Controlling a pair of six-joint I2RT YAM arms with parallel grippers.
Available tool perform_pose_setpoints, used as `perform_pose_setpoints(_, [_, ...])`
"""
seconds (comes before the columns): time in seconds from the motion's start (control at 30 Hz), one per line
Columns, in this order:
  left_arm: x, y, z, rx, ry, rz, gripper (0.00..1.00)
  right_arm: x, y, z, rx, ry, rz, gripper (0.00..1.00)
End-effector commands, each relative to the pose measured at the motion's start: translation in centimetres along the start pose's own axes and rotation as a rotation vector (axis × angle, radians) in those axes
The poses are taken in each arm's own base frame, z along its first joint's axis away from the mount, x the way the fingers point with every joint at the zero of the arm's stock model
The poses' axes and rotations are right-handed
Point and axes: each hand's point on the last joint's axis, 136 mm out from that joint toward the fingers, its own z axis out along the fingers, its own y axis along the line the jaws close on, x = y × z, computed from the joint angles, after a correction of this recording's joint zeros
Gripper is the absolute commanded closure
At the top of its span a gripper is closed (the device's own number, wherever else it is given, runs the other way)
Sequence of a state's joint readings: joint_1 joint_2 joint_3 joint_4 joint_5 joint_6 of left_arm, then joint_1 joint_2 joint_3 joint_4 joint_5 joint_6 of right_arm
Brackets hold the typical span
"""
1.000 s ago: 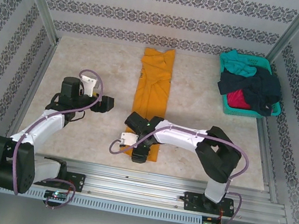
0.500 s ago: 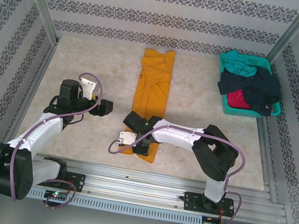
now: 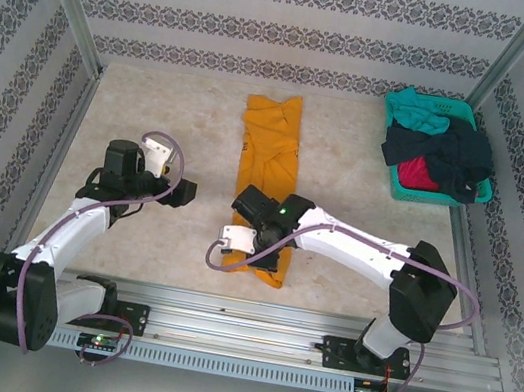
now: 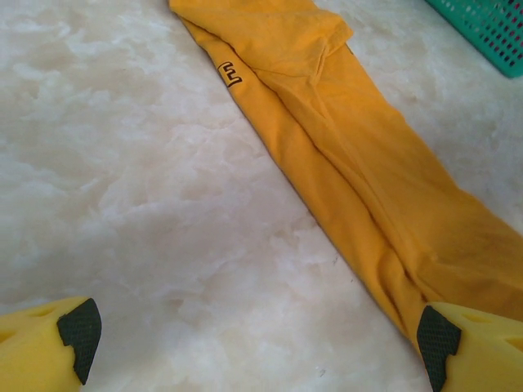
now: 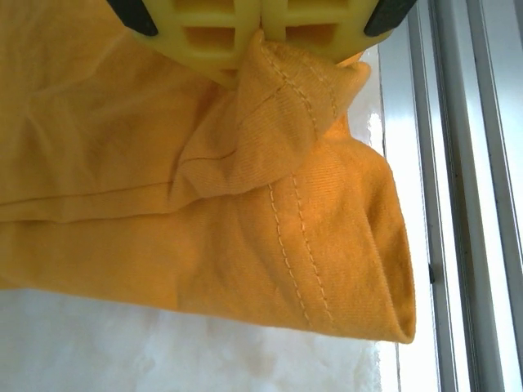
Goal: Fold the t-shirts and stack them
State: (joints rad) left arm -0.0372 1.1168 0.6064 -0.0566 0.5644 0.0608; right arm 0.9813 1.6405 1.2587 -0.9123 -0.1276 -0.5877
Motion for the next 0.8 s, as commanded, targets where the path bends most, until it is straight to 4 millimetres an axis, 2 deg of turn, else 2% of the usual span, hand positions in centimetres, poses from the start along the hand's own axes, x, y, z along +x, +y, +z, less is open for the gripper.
perform_pose_setpoints(0.0, [-0.7, 0.0, -1.0, -0.016, 0.011, 0.14, 0.0, 0.7, -0.9, -1.9, -0.028, 0.017, 0.008, 1.0])
perform_pose_setpoints(0.13, [-0.1, -0.5, -1.2, 0.01, 0.036, 0.209, 0.0, 0.5, -3.7, -2.4, -0.024, 0.013, 0.024, 1.0])
perform_pose_setpoints(0.33, [0.5, -0.9, -1.6, 0.019, 0.055, 0.224, 0.0, -0.5, -10.0, -1.7, 0.038, -0.027, 0.061, 1.0])
perform_pose_setpoints(0.5, [1.8, -1.2, -1.7, 0.046, 0.114, 0.237, 0.0, -1.6, -15.3, -1.3, 0.096, -0.052, 0.094, 1.0])
perform_pose_setpoints(0.6, [1.8, -1.2, -1.7, 0.045, 0.119, 0.246, 0.0, -1.5, -17.6, -1.2, 0.122, -0.058, 0.129, 1.0])
perform_pose_setpoints(0.77, [1.5, -1.2, -1.6, 0.053, 0.121, 0.24, 0.0, -1.2, -19.7, -1.5, 0.146, -0.07, 0.167, 1.0])
